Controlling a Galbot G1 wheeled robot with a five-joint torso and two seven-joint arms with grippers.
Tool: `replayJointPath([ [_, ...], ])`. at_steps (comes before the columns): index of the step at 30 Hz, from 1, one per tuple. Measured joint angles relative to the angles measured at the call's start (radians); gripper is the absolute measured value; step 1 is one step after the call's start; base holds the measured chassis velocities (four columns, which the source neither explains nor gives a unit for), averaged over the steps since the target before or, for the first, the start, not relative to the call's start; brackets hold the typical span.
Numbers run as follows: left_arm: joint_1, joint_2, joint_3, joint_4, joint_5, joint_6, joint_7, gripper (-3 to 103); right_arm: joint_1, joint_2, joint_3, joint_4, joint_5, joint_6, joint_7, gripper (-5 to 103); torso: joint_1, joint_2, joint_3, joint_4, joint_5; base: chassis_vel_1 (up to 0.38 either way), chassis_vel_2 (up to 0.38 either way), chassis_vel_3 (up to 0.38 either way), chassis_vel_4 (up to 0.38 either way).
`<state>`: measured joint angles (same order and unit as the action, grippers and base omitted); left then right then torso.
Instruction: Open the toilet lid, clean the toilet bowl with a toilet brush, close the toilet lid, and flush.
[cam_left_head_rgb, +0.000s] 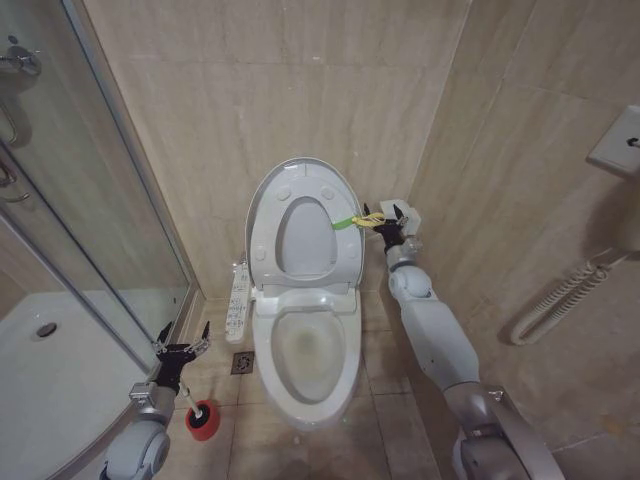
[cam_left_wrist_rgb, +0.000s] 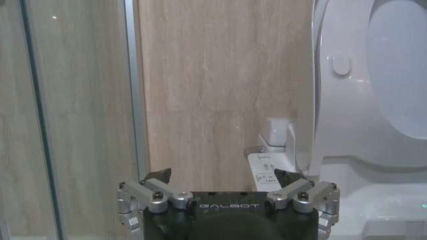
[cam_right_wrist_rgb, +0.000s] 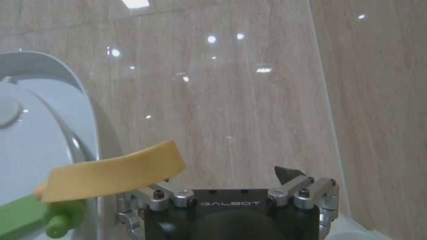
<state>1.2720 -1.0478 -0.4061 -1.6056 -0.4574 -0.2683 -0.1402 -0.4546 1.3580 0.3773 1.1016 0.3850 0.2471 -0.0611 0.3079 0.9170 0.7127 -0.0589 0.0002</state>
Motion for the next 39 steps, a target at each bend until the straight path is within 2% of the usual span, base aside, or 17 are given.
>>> replayJointPath([
  [9, 0.000, 0.000, 0.000, 0.000, 0.000, 0.000, 0.000, 100, -0.057, -0.034, -0.033, 0.063, 0.035, 0.007, 0.000, 100, 0.000, 0.000, 0.000, -0.0006, -0.0001, 0.000, 0.000, 0.000, 0.000],
  [12, 0.000, 0.000, 0.000, 0.000, 0.000, 0.000, 0.000, 100, -0.063, -0.032, -0.041, 0.067, 0.035, 0.007, 0.005, 100, 0.000, 0.000, 0.000, -0.0002, 0.0001, 0.000, 0.000, 0.000, 0.000],
  [19, 0.000, 0.000, 0.000, 0.000, 0.000, 0.000, 0.000, 100, 0.024, -0.023, -0.032, -0.008, 0.021, 0.005, 0.004, 100, 0.000, 0.000, 0.000, 0.0003, -0.0002, 0.000, 0.000, 0.000, 0.000],
  [30, 0.000, 0.000, 0.000, 0.000, 0.000, 0.000, 0.000, 100, 0.064, -0.074, -0.024, -0.022, 0.010, -0.008, 0.001, 100, 0.000, 0.000, 0.000, -0.0003, -0.0001, 0.000, 0.000, 0.000, 0.000],
  [39, 0.000, 0.000, 0.000, 0.000, 0.000, 0.000, 0.000, 100, 0.103, -0.046, -0.032, -0.049, 0.015, -0.014, 0.009, 100, 0.000, 0.000, 0.000, -0.0001, -0.0002, 0.000, 0.000, 0.000, 0.000],
])
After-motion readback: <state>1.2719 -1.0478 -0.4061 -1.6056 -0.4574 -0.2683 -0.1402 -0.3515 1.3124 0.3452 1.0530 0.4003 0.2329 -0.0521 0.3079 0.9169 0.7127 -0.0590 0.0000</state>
